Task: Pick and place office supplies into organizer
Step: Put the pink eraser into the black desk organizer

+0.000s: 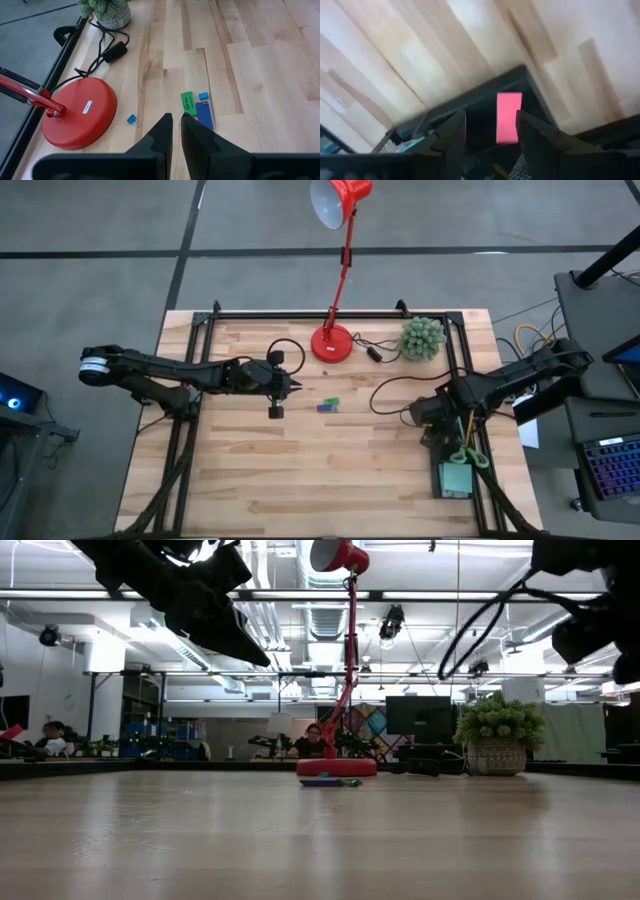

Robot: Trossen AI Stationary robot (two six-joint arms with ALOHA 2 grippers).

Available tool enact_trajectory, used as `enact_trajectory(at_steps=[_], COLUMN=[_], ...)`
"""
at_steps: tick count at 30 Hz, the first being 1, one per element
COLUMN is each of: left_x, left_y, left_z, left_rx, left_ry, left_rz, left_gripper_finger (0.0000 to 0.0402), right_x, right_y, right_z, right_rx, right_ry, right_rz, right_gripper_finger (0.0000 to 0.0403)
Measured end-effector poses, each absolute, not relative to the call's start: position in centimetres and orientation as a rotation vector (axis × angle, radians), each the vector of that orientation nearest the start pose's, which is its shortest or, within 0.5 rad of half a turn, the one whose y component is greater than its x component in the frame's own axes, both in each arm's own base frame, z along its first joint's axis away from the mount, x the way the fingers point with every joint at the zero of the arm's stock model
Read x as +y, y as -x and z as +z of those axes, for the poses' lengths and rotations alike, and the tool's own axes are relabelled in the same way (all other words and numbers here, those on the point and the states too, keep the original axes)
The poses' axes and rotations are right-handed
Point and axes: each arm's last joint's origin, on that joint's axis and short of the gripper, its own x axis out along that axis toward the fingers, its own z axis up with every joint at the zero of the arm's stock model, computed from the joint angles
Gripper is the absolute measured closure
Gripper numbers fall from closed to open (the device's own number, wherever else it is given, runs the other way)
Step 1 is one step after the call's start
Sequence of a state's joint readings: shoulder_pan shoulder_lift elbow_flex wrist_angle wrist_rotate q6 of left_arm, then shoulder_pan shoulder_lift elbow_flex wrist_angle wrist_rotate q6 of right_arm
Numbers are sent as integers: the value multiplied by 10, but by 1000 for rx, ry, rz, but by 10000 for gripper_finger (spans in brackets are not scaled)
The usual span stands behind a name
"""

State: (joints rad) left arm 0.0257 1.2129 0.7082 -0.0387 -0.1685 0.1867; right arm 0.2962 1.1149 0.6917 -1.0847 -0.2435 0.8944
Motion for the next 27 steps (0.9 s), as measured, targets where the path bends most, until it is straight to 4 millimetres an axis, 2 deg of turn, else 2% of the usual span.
enact_trajectory(at_steps=[5, 12, 17, 22, 27], left_x=[11, 11, 11, 11, 11], left_y=[-253, -253, -253, -253, -253], left_z=[235, 235, 235, 234, 234], left_rx=[559, 557, 559, 562, 563], left_ry=[-220, -199, -196, -196, -195], left_rz=[138, 138, 137, 137, 136], left_gripper_finger=[379, 379, 379, 379, 379], right_x=[52, 54, 52, 49, 48], right_y=[-156, -171, -166, -155, -151], right_z=[209, 219, 218, 216, 216], right_rx=[1491, 1331, 1380, 1482, 1503], right_ry=[-586, -523, -523, -542, -612], right_rz=[-318, -248, -278, -391, -490], right_gripper_finger=[249, 261, 270, 286, 311])
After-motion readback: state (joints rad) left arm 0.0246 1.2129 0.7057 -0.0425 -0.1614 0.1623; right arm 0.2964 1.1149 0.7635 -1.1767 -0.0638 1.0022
